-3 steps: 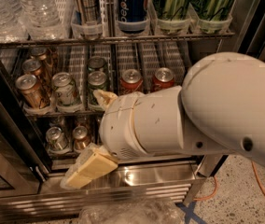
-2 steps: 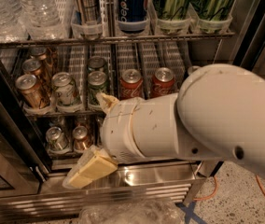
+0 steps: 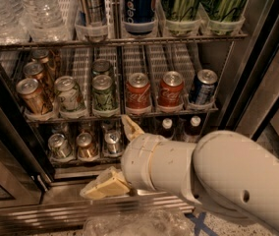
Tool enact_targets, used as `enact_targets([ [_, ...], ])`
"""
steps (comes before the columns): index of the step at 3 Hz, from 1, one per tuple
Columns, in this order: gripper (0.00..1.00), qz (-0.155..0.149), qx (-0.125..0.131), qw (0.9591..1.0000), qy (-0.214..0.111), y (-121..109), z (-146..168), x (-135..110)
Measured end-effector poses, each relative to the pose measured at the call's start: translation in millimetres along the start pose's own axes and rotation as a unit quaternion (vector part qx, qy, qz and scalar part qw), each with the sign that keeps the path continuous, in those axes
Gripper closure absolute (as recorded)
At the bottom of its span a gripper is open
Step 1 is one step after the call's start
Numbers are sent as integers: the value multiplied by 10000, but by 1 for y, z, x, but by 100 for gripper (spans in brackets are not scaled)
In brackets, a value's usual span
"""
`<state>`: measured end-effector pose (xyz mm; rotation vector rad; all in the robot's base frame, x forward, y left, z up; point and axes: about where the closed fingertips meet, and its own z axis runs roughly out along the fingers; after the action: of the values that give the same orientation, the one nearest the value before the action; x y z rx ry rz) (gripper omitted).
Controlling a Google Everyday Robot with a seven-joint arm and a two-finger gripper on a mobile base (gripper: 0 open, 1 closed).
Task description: Pick orange can from bottom shelf of fridge
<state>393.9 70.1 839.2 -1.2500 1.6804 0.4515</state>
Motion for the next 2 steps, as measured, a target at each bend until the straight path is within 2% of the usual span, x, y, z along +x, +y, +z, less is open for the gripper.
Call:
enact_targets([
  [1,0,127,379,9990,-175,-8,6,34],
  [2,0,21,653,9969,-438,-12,10,60],
])
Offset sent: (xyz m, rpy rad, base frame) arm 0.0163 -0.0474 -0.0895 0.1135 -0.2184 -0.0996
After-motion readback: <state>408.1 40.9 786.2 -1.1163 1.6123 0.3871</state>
